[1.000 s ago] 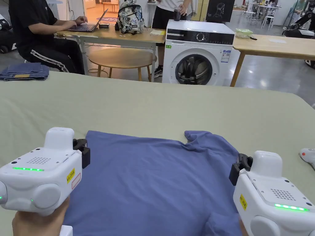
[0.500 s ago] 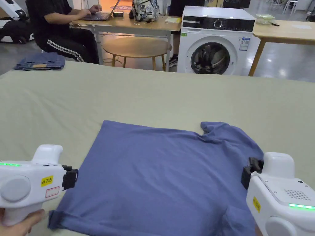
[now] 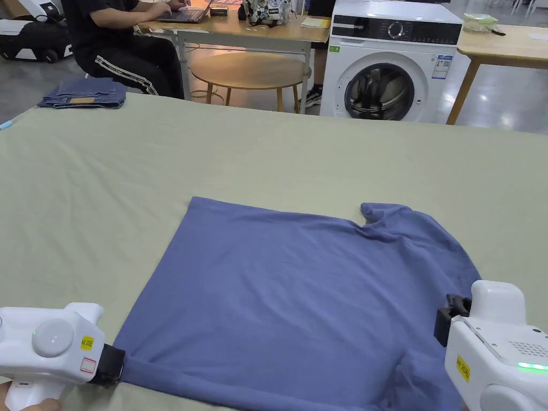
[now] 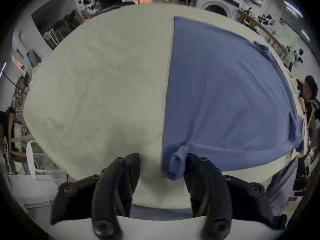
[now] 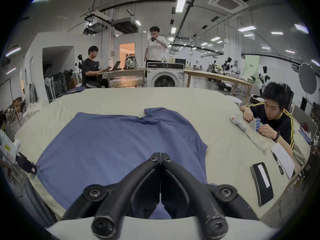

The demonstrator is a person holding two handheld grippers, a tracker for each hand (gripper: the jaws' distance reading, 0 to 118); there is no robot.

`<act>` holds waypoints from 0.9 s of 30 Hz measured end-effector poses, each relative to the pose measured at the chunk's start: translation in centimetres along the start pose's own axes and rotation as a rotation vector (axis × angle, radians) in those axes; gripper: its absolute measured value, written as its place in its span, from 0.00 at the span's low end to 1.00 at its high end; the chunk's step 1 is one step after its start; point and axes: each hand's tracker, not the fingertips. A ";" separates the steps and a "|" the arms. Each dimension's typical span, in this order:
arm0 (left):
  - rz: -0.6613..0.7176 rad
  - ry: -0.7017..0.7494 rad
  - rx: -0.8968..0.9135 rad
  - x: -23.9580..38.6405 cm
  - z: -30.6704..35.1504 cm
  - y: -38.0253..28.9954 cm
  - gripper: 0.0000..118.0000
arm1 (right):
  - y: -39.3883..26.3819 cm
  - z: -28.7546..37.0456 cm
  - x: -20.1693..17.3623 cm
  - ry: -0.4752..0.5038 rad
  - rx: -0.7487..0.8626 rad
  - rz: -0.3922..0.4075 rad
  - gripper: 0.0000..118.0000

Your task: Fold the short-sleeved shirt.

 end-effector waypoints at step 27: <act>-0.087 -0.063 0.032 -0.5 -1.1 0.0 0.01 | -7.2 0.0 8.7 -0.087 -0.602 0.003 0.53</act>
